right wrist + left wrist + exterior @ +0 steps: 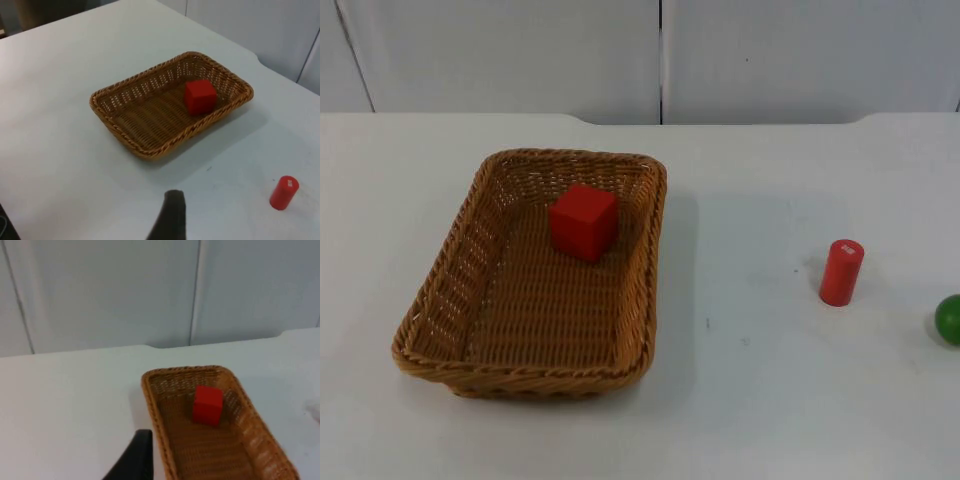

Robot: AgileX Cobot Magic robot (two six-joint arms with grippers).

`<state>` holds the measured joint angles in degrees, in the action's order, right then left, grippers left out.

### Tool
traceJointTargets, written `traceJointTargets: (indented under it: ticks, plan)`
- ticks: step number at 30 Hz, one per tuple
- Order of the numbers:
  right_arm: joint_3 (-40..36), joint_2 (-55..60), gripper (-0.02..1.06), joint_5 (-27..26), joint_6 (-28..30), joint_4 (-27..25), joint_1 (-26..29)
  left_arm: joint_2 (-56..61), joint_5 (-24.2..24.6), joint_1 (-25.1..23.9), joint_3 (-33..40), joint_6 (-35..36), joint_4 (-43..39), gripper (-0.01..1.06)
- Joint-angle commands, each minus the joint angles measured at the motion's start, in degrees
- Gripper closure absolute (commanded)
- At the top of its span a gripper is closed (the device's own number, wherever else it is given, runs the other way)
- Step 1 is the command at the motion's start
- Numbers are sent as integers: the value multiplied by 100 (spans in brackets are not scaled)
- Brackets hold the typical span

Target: Pick up the basket with the left hand and place the object to the left of the red cylinder into the basket with the right hand.

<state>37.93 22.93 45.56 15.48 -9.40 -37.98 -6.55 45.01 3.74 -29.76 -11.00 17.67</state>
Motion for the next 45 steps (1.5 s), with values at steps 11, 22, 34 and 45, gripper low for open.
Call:
traceJointTargets:
  ticks: [11,22,34,45]
  plan:
    - [-47,-530,33,439,-107,39,15,480,570,19,36,767,-1103,0]
    - [-592,-940,33,442,-451,30,15,485,893,19,27,1100,-1426,0]
    - [-661,-1544,33,730,-834,236,15,495,1908,19,-15,1167,-1715,0]
    - [-750,-1717,33,764,-1047,477,15,655,1663,19,149,1100,-1767,0]
